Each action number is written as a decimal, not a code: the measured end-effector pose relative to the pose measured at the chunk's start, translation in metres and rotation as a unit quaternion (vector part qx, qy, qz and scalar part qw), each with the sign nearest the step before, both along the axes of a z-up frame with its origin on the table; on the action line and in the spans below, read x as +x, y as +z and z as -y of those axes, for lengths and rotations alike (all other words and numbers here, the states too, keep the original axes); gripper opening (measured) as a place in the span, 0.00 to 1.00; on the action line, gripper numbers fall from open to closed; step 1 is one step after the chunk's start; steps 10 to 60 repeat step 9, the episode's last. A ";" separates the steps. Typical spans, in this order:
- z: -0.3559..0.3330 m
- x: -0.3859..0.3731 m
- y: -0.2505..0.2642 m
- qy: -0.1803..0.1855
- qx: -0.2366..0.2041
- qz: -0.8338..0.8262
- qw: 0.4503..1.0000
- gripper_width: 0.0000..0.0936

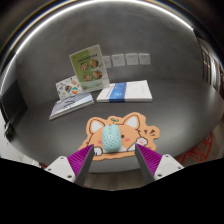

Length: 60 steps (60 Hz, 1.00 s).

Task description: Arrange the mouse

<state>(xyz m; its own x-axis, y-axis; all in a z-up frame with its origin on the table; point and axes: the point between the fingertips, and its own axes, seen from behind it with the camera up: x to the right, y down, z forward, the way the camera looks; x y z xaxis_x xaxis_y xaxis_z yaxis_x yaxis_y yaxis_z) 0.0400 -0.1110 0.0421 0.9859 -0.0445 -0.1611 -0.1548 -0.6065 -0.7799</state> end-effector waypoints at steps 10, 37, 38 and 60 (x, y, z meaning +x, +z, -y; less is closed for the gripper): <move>0.051 0.024 0.021 -0.019 0.009 0.035 0.999 0.90; 0.051 0.024 0.021 -0.019 0.009 0.035 0.999 0.90; 0.051 0.024 0.021 -0.019 0.009 0.035 0.999 0.90; 0.051 0.024 0.021 -0.019 0.009 0.035 0.999 0.90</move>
